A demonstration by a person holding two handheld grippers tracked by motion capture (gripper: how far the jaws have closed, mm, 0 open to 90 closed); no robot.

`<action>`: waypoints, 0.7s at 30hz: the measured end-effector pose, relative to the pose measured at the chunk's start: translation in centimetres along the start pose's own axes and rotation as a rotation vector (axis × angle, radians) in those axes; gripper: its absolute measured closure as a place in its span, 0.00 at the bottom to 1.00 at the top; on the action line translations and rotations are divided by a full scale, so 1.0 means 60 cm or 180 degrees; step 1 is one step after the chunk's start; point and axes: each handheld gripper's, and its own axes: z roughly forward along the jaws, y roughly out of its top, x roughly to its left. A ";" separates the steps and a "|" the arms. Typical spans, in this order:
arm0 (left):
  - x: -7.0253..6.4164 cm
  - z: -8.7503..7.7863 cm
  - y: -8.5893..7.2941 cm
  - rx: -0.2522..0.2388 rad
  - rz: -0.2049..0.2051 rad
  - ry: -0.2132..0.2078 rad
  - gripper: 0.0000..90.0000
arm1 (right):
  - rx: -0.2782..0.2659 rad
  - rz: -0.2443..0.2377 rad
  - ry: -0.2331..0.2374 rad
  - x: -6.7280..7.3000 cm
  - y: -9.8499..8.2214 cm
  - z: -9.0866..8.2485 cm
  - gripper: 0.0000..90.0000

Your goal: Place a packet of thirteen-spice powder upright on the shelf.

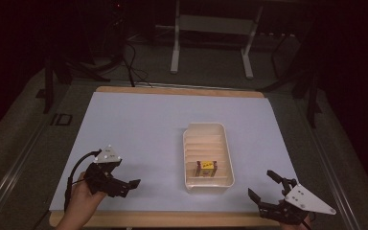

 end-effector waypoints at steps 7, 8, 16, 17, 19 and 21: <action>0.021 -0.007 -0.033 -0.0101 -0.0147 0.0010 0.02 | -0.0013 0.0001 -0.0013 0.000 0.000 -0.001 0.16; 0.025 -0.009 -0.038 -0.0092 -0.0175 0.0030 0.02 | -0.0013 -0.0003 -0.0013 0.000 0.000 -0.001 0.16; 0.040 -0.016 -0.070 -0.0026 -0.0251 0.0120 0.02 | -0.0010 0.0001 0.0017 0.001 0.000 -0.001 0.16; 0.041 -0.018 -0.073 -0.0025 -0.0263 0.0124 0.02 | -0.0007 -0.0004 0.0011 0.001 0.000 -0.001 0.16; 0.042 -0.019 -0.081 -0.0054 -0.0305 0.0142 0.02 | -0.0009 -0.0005 0.0007 0.001 0.000 -0.001 0.16; 0.045 -0.021 -0.087 -0.0064 -0.0339 0.0124 0.02 | -0.0009 -0.0010 -0.0003 0.001 0.000 -0.001 0.16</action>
